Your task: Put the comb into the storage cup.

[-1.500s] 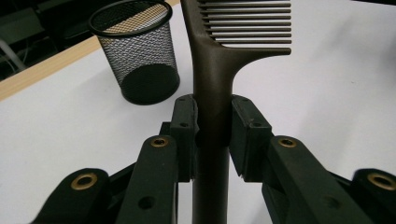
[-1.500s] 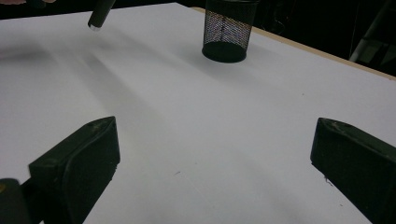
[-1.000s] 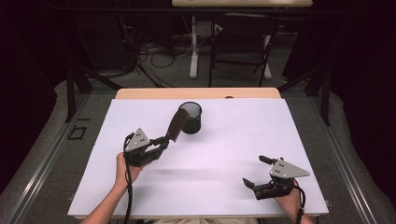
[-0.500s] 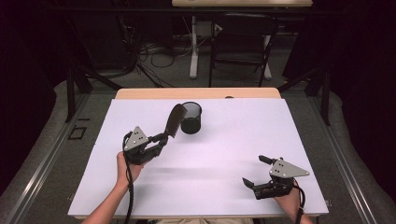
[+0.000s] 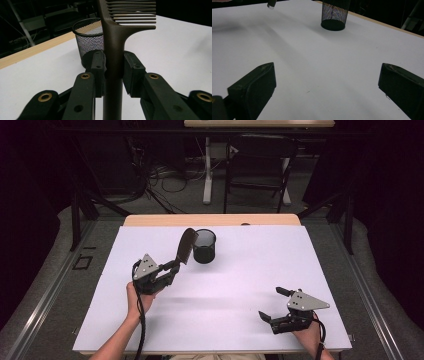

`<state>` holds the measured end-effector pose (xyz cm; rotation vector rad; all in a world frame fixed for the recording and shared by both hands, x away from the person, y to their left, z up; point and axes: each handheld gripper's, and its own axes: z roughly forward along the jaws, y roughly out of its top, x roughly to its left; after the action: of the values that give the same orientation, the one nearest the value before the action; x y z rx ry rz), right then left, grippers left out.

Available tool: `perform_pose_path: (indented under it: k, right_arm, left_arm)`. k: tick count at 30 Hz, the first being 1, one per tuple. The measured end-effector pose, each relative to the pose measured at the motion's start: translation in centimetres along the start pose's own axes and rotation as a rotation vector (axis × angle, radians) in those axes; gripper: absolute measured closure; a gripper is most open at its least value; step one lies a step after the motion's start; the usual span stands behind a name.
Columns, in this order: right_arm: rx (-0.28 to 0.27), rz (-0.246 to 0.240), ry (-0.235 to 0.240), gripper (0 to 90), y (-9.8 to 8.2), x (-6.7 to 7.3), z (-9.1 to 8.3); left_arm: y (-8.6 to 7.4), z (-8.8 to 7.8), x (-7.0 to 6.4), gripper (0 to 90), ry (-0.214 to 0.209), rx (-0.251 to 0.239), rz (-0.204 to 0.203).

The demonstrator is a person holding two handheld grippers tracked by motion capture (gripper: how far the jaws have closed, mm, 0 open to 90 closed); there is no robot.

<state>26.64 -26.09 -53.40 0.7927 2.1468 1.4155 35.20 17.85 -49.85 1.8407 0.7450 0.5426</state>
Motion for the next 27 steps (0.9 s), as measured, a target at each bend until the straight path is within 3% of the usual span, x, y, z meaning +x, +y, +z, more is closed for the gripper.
perform_pose_path:
  k: [15,27]
  right_arm:
    - [0.003,0.004,-0.006,1.0,0.0,-0.1,0.2]
    - [0.004,0.000,-0.009,1.0,0.1,-0.1,0.2]
  left_arm:
    - [0.6,0.8,0.2,72.8,0.002,-0.018,-0.006]
    - [1.4,0.3,0.8,72.8,0.015,-0.045,-0.023]
